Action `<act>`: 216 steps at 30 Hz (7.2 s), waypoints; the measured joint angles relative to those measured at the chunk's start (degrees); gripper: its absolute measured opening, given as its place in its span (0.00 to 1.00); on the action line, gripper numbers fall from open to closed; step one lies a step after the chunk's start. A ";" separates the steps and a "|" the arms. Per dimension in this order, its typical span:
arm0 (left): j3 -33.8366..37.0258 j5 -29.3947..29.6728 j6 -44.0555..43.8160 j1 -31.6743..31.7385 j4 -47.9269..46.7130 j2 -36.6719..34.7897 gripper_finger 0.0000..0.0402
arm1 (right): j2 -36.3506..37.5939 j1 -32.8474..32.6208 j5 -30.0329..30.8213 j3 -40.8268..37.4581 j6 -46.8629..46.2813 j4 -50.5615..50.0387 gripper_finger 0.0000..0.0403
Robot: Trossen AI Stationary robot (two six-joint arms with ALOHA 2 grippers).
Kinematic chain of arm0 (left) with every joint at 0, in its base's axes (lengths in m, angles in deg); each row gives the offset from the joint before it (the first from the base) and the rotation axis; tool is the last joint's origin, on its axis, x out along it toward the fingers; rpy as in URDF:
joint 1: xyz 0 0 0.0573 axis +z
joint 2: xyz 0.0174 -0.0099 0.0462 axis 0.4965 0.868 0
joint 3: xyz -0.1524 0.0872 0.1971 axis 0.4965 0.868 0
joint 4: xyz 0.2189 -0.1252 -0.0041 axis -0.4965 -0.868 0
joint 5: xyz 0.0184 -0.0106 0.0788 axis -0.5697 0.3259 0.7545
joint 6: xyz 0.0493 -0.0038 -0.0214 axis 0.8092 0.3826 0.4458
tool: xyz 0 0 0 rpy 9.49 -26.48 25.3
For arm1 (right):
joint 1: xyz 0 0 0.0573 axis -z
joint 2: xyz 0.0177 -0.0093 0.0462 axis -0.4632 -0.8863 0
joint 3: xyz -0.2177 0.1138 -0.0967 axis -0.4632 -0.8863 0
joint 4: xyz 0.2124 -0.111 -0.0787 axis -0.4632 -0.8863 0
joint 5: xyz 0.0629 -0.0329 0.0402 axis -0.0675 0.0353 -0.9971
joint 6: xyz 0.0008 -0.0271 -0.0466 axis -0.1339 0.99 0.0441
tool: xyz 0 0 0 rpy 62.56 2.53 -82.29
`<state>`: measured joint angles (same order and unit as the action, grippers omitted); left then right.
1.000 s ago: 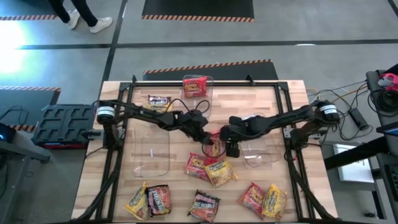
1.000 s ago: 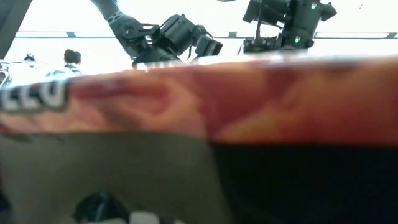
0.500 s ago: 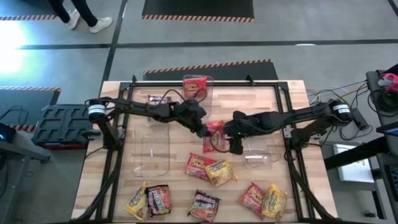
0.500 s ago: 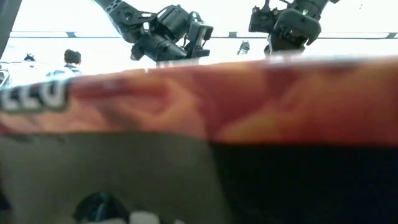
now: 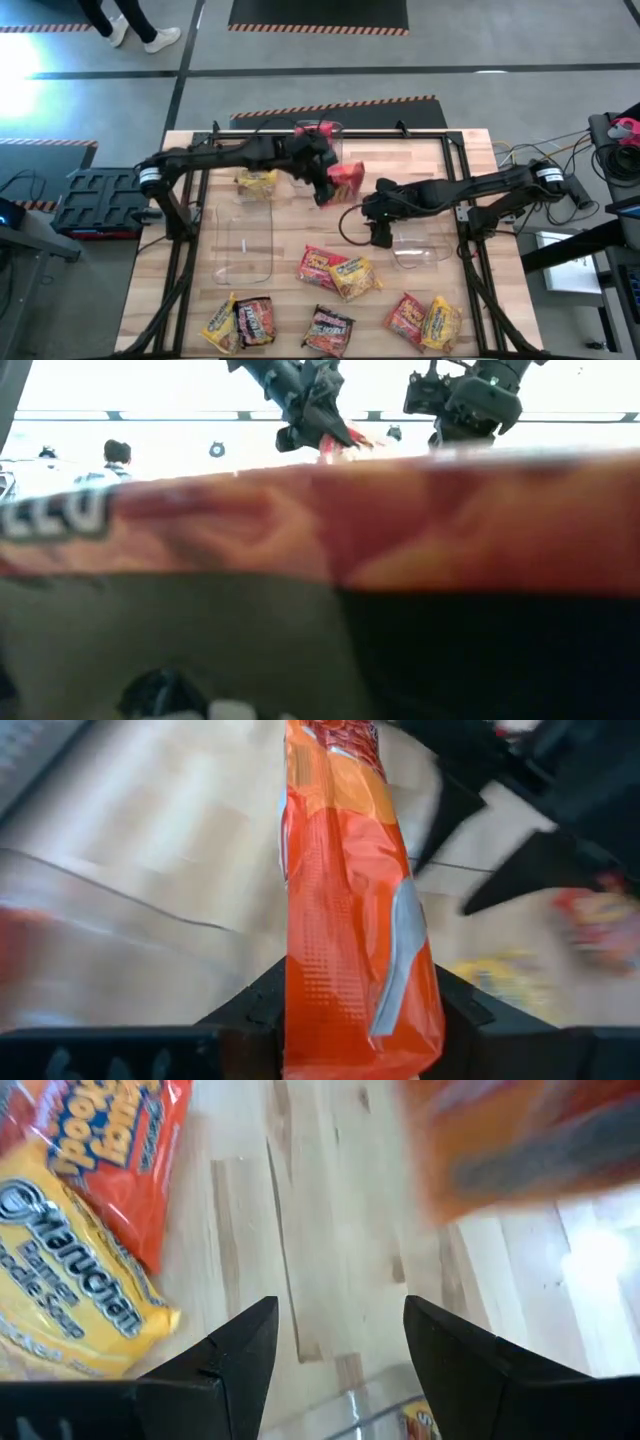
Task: Sort Maruchan noodles
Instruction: Put the top orange pack noodle into the top transparent bin, then put the top right yellow pack noodle into the bottom left transparent bin
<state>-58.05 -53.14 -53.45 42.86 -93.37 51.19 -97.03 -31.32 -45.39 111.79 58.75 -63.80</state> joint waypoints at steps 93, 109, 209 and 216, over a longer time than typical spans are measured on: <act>-29.83 6.90 49.16 19.31 -37.39 28.85 0.41 | 1.84 0.00 16.30 0.11 2.48 2.24 0.52; -36.38 9.91 46.99 21.08 -38.99 23.95 0.42 | 1.84 0.00 16.28 0.13 2.47 2.27 0.52; 49.05 -1.03 -13.98 1.38 24.73 -36.81 0.40 | -0.09 -2.09 -13.11 -0.09 -23.28 8.77 0.51; 49.05 3.43 -20.93 -12.16 32.25 -35.60 0.40 | -4.88 -7.82 -19.03 0.04 -24.39 10.85 0.48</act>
<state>-9.00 -49.71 -74.38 30.70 -61.11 15.59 -101.92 -39.14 -64.42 111.82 34.35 -52.95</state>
